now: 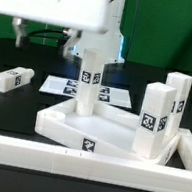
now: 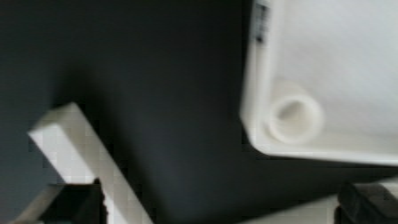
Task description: Assemble desk
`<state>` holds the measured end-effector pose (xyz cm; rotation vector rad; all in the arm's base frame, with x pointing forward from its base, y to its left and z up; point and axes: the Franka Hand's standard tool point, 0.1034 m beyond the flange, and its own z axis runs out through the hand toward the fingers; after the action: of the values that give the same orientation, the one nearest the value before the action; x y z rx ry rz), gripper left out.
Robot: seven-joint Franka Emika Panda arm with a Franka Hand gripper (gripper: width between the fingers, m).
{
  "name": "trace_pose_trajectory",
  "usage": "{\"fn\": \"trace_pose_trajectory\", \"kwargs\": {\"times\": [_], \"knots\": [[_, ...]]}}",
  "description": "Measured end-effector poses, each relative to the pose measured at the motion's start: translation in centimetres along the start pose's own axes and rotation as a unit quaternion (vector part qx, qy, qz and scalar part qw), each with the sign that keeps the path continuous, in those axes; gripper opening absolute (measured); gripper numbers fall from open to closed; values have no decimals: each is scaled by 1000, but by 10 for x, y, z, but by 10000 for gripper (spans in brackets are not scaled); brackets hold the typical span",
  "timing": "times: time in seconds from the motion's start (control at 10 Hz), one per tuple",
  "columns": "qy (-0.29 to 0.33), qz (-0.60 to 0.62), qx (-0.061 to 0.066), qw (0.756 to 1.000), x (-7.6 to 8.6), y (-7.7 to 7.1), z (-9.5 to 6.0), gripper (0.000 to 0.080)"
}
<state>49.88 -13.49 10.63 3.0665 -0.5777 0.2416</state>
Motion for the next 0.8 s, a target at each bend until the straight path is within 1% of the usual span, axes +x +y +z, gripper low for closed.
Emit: {"fn": "trace_pose_trajectory", "kwargs": {"times": [0.1,0.2,0.3,0.4,0.5,0.6,0.7,0.8], "knots": [[2,-12,-18,1000,-3,26,17,649],[-2,-12,-23,1000,-4,34,23,649],[-1,-13,-22,1000,-3,31,22,649],[-2,-13,-23,1000,-3,32,23,649],[-9,-14,-20,1000,-4,32,22,649],[-29,-19,-7,999,-2,37,17,649],[-24,-29,-13,999,-1,54,18,649],[-58,-21,-7,998,-15,66,26,649]]}}
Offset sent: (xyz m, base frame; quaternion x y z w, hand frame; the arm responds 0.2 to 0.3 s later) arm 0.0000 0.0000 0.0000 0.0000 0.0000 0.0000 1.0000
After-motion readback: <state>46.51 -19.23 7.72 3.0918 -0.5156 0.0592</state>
